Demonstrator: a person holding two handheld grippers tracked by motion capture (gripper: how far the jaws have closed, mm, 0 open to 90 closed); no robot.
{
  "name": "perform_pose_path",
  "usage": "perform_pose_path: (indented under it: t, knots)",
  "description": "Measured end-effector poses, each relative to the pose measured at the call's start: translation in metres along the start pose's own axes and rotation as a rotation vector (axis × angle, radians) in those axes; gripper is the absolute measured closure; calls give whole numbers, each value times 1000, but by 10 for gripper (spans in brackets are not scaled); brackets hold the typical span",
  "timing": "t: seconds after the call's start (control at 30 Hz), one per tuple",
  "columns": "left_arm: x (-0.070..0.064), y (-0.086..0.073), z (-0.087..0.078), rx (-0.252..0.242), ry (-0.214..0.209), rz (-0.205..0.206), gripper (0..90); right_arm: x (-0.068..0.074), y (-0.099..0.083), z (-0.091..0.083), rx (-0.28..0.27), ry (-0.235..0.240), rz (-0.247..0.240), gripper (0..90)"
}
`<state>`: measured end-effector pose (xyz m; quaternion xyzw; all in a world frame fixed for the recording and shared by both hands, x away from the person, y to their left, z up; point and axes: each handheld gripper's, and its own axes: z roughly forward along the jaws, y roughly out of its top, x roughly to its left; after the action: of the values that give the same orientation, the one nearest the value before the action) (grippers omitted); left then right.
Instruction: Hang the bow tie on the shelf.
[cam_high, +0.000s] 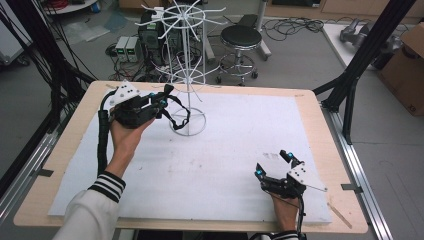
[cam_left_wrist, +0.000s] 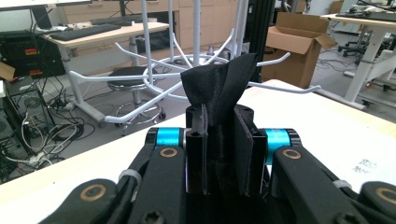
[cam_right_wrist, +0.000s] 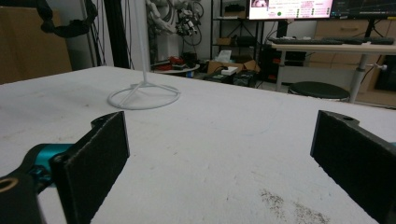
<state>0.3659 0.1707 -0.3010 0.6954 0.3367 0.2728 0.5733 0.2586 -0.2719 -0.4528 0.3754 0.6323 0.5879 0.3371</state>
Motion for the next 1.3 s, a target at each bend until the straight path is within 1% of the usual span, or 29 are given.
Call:
perform_pose_path:
  t: [0.17, 0.23, 0.47, 0.5, 0.73, 0.87, 1.17, 1.27, 1.3]
  knots:
    - [-2, -2, 3, 1, -3, 1, 762, 0, 0, 0, 2, 0, 3, 34]
    - [-2, -5, 3, 3, 4, 6, 761, 0, 0, 0, 1, -1, 1, 34]
    - [0, -10, 5, 9, 13, -3, 761, 0, 0, 0, 0, -2, -1, 34]
    - [0, -11, 6, 14, 15, 1, 761, 0, 0, 0, -1, -2, -1, 34]
    - [-3, -12, 9, 20, 7, 8, 761, 0, 0, -1, 1, -2, 2, 34]
    - [-6, -14, 11, 41, 8, 25, 760, 0, 0, 0, 1, -1, 2, 34]
    - [-7, -16, 18, 61, 18, 22, 758, 0, 0, -1, 0, 1, 5, 34]
    - [-8, -17, 20, 67, 23, 24, 756, 0, 0, -1, 0, 1, 5, 34]
    - [-8, -17, 20, 69, 24, 31, 752, 0, 0, -1, -1, 1, 5, 34]
